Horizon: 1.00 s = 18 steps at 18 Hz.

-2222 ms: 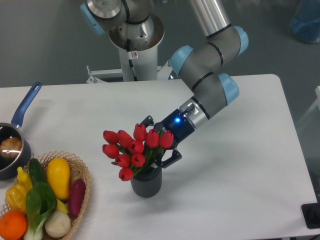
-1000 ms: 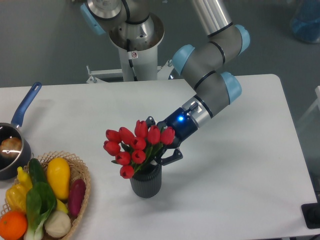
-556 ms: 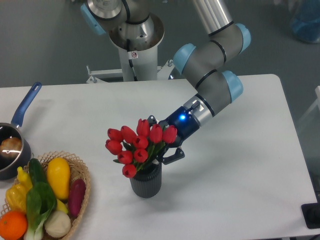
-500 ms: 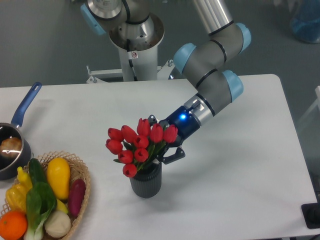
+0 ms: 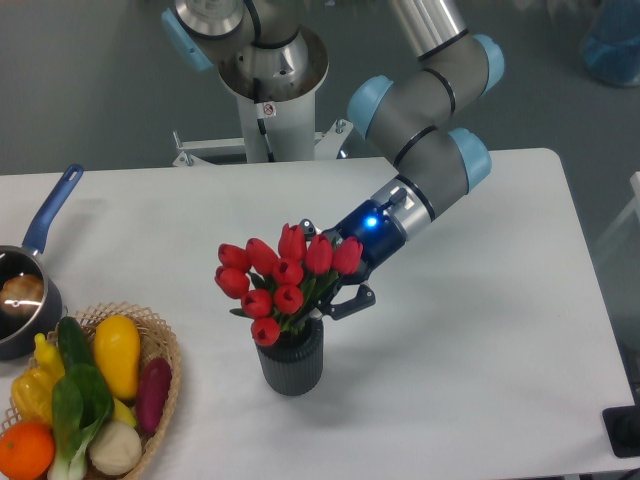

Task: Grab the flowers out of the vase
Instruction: 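Lift the gripped tulip bouquet up out of the vase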

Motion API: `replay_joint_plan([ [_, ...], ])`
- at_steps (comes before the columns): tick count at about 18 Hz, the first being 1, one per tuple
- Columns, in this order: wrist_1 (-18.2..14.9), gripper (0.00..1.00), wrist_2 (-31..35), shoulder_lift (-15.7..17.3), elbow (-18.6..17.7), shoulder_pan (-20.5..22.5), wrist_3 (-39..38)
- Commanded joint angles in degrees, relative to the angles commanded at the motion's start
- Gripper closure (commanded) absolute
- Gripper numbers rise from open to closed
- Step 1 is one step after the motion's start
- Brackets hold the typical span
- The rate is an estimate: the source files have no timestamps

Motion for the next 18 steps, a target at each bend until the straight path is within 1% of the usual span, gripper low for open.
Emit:
replay_joint_plan([
  [3, -0.09, 0.46, -0.27, 0.61, 0.00, 0.18, -0.09],
  [7, -0.09, 0.46, -0.97, 2.37, 0.00, 0.44, -4.74],
  [14, -0.09, 0.46, -1.15, 4.04, 0.00, 0.44, -7.03],
  [18, -0.09, 0.46, -4.04, 4.22, 0.00, 0.27, -8.52],
])
